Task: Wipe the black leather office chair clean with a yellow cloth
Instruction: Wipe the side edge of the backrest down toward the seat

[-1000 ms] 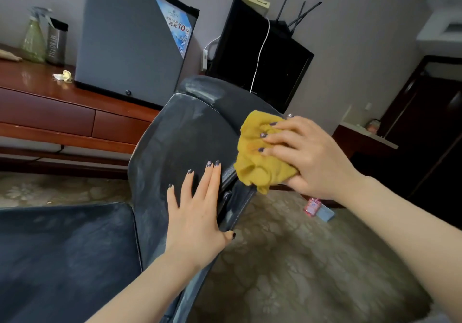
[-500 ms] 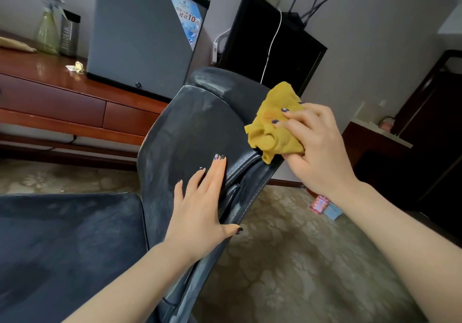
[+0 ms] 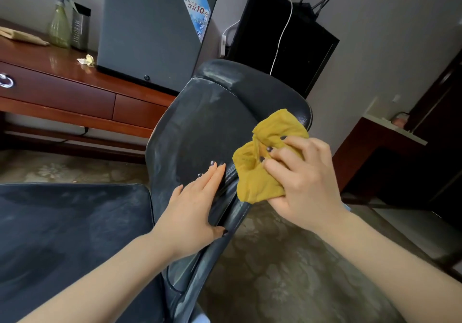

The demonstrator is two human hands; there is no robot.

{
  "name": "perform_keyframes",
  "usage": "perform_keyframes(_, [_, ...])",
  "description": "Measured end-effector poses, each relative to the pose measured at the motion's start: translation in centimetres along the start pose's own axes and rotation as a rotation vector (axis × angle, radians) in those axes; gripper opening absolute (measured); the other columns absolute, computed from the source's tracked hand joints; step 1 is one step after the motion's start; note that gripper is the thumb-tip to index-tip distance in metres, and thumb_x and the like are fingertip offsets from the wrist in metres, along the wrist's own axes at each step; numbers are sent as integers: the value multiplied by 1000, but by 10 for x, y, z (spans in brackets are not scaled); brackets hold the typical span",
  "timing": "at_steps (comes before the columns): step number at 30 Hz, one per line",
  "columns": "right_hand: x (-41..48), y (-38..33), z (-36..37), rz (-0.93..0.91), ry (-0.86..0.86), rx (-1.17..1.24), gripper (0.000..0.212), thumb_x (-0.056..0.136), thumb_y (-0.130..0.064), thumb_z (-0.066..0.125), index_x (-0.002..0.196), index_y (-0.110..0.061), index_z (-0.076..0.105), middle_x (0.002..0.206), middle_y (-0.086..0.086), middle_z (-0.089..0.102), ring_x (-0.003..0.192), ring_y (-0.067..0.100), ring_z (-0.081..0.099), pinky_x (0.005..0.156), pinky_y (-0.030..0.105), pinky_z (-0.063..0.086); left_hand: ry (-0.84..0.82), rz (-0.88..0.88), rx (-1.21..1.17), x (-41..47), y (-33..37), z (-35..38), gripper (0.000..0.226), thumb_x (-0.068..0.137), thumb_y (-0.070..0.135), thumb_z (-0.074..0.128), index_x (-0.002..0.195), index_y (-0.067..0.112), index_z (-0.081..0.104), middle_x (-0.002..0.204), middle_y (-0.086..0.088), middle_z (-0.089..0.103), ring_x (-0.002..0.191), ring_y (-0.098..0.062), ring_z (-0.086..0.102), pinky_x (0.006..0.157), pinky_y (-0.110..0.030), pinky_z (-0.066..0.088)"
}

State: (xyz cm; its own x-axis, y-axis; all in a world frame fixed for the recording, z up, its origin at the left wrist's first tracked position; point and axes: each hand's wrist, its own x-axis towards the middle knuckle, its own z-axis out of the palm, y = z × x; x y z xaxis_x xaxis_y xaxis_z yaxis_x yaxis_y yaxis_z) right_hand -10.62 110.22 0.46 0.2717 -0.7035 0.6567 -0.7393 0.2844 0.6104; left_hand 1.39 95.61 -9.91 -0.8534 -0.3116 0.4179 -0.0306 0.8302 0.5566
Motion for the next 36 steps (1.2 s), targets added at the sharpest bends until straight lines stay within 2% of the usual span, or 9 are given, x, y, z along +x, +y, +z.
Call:
perform_keyframes(3, [-3,-14,2,-57,-97,-6,19,77,-34,63,76,-15,65,83,-1,65,100,26,52,90,39,34,-40,28,-48,3,-4,-3,120,70,35,78,149,34,-12,158,11,-8,146,-12,5,115,-41,23])
perform_keyframes(7, [-20,-41,10,-159,-262,60,14,76,-32,62,74,-18,61,80,-3,61,96,25,57,92,37,34,-66,39,-84,3,-5,-5,116,64,50,68,150,33,-9,159,11,-6,146,-11,4,114,-40,27])
perform_keyframes(11, [-31,-45,10,-198,-334,70,14,82,-32,56,80,-20,62,86,-3,63,103,25,57,97,37,35,-117,29,-22,2,-7,-10,115,72,17,71,148,33,-15,158,11,-12,145,-12,14,111,-38,31])
perform_keyframes(14, [-28,-37,8,-305,-385,1,14,83,-28,54,86,-19,63,93,-1,65,105,25,58,97,38,36,-129,15,5,1,-6,-13,115,74,11,68,147,33,-17,157,12,-14,142,-13,25,106,-36,36])
perform_keyframes(16, [-26,-30,5,-358,-393,-46,16,83,-25,54,92,-17,64,99,1,66,104,25,59,93,37,37,-145,0,10,1,-4,-14,114,74,11,67,146,34,-19,156,13,-17,141,-14,27,104,-36,38])
perform_keyframes(19, [-18,-19,-6,-343,-348,-79,18,87,-25,52,95,-16,64,102,2,65,102,26,60,88,38,38,-187,-14,-20,2,-1,-19,116,75,14,70,146,33,-20,155,13,-18,145,-11,12,109,-35,34])
perform_keyframes(25, [5,14,-29,-272,-231,-171,24,87,-28,48,95,-17,68,100,1,67,100,28,61,100,45,33,-248,-38,-33,3,1,-27,117,78,16,73,146,32,-20,155,13,-19,146,-9,6,113,-33,28])
perform_keyframes(32, [17,22,-34,-159,-256,-56,30,82,-16,45,101,-5,65,117,13,63,128,33,41,112,42,26,-233,-43,-35,1,3,-26,116,77,16,72,145,31,-21,155,11,-19,146,-11,5,113,-35,28])
perform_keyframes(36, [7,17,-27,-198,-340,-102,44,73,-11,67,117,-15,62,129,10,59,128,43,43,110,49,26,-236,-53,-52,2,4,-26,116,77,15,72,146,32,-20,155,12,-19,146,-11,7,112,-33,29])
